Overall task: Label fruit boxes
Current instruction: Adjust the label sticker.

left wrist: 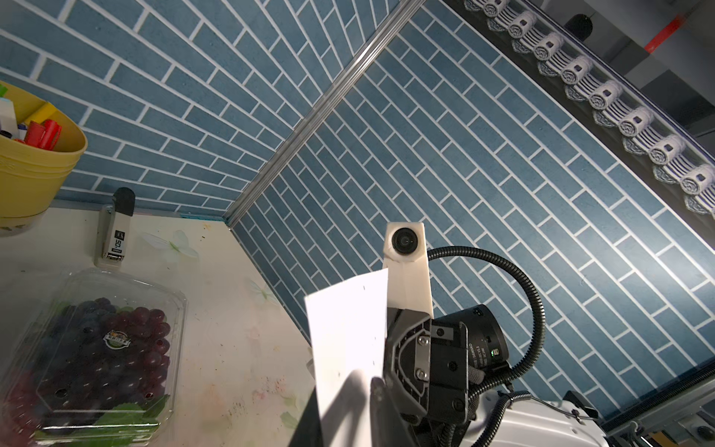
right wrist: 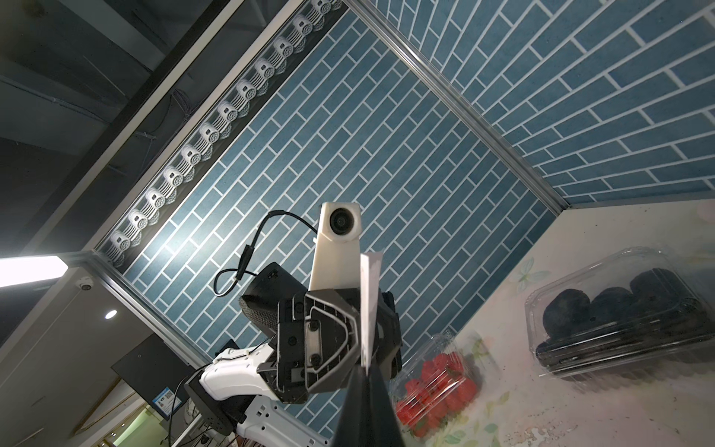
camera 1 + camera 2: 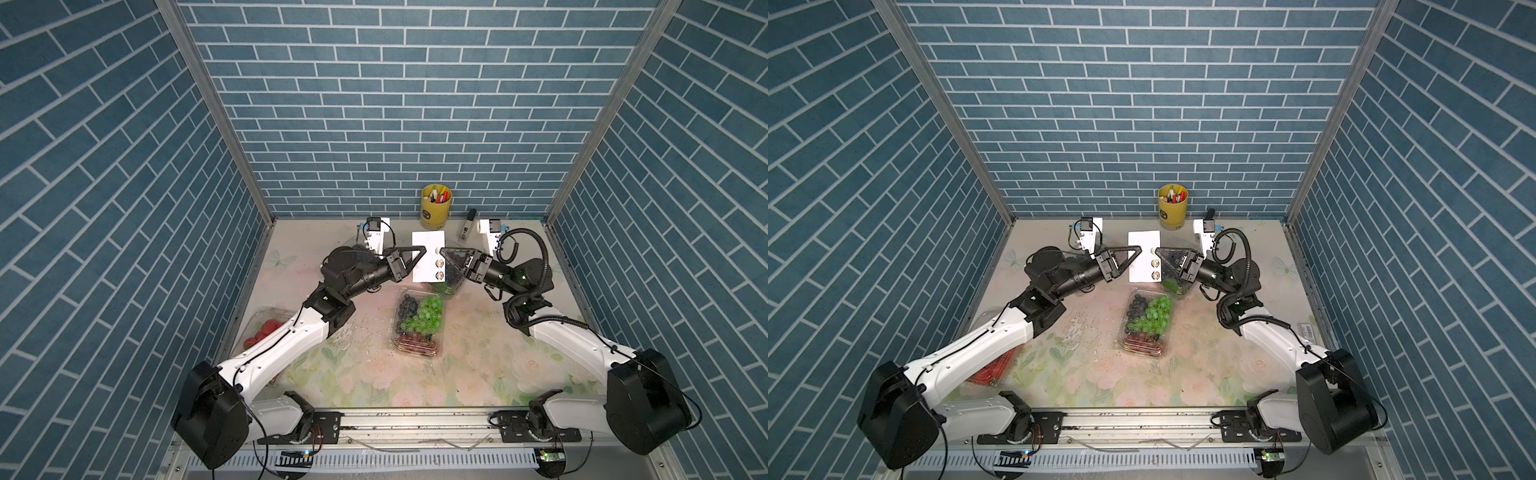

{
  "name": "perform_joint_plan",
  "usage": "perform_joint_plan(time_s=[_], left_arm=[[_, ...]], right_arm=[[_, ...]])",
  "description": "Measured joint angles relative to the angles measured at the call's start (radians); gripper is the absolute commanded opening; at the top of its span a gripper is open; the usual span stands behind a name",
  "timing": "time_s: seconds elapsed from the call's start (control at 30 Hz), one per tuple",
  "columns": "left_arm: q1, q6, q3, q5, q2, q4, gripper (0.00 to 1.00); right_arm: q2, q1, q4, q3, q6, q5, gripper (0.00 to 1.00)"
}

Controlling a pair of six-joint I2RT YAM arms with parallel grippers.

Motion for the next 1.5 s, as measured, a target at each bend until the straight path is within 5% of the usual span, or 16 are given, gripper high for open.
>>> perform_joint_plan(time_s=[0.63, 0.9, 1.23, 1.33, 1.5], left_arm=[[-0.013, -0.009, 0.004, 0.033, 0.043, 0.037, 0.16], [-0.021, -0.011, 0.014, 0.04, 0.047, 0.042, 0.27], [-0.024, -0.011, 0.014, 0.041, 0.047, 0.044, 0.11], [-0.024, -0.011, 0.016, 0.042, 0.05, 0.046, 0.0], [-0.024, -0.011, 0.024, 0.043, 0.054, 0.047, 0.0]], right_arm=[[0.0, 0.0, -0.01, 0.0, 0.0, 0.007, 0.0], [0.0, 0.004, -0.01, 0.0, 0.0, 0.007, 0.0], [0.0, 0.005, -0.01, 0.0, 0.0, 0.006, 0.0], [0.0, 0.005, -0.01, 0.0, 0.0, 0.005, 0.0], [0.0, 0.006, 0.022, 0.0, 0.003, -0.005, 0.0]])
